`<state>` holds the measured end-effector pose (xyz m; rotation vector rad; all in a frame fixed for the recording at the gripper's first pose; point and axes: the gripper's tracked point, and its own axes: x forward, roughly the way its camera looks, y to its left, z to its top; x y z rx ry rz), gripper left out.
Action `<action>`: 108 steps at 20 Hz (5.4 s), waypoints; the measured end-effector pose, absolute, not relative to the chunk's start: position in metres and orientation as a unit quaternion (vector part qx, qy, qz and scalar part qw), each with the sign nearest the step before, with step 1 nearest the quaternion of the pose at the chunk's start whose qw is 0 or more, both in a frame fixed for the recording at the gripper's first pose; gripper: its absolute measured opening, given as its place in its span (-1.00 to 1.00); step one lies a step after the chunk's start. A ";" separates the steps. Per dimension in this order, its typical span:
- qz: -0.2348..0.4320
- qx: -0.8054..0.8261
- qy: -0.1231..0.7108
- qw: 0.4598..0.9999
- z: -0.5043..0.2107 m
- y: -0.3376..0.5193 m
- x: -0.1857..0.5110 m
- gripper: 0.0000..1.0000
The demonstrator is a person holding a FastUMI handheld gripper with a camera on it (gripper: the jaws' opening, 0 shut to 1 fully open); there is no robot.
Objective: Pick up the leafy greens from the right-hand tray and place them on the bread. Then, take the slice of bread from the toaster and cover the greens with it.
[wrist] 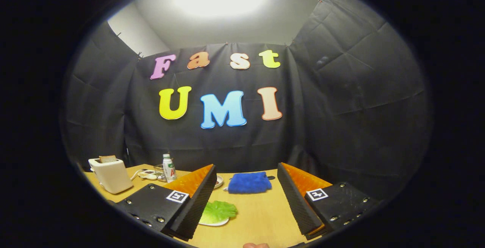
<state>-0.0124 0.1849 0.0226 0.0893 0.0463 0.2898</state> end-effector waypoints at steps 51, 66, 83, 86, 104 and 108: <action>0.218 -0.067 0.386 0.894 -0.238 0.319 0.043 0.93; 0.200 -0.049 0.363 0.909 -0.232 0.325 0.043 -0.98; 0.294 0.024 0.273 0.916 -0.141 0.416 0.005 -0.99; 0.320 0.022 0.276 0.906 -0.142 0.441 -0.007 -0.99; 0.348 -0.017 0.297 0.889 -0.176 0.485 -0.031 -0.64; 0.341 -0.039 0.286 0.895 -0.176 0.482 -0.031 0.77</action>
